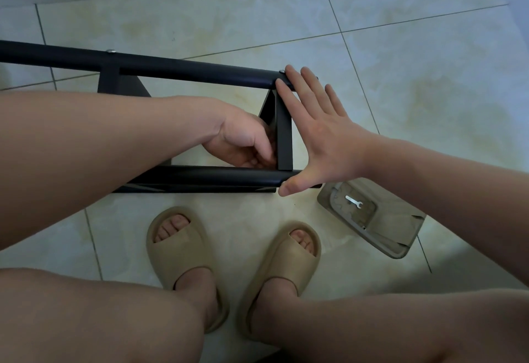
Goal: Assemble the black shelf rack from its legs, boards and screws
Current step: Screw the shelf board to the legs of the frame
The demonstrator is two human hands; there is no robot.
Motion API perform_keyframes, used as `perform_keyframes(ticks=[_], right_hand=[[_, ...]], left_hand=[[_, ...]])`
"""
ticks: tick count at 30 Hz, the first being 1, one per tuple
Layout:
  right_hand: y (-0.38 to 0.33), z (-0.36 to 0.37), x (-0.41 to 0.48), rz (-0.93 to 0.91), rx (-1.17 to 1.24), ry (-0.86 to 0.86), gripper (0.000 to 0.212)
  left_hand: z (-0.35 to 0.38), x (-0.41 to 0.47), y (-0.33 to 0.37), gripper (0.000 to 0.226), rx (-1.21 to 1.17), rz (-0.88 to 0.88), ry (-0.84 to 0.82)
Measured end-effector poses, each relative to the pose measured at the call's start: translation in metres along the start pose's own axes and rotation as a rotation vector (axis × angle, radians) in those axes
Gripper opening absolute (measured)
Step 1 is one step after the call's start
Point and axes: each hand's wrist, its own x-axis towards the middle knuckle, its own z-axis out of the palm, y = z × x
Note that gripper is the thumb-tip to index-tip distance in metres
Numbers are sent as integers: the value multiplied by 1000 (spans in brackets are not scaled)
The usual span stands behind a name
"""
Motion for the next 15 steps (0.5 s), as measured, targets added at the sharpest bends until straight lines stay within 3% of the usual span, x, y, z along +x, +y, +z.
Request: perform_keyframes(ticks=[15], right_hand=[[0, 1, 0, -11, 7, 1, 155]], left_hand=[[9, -4, -23, 18, -25, 191, 31]])
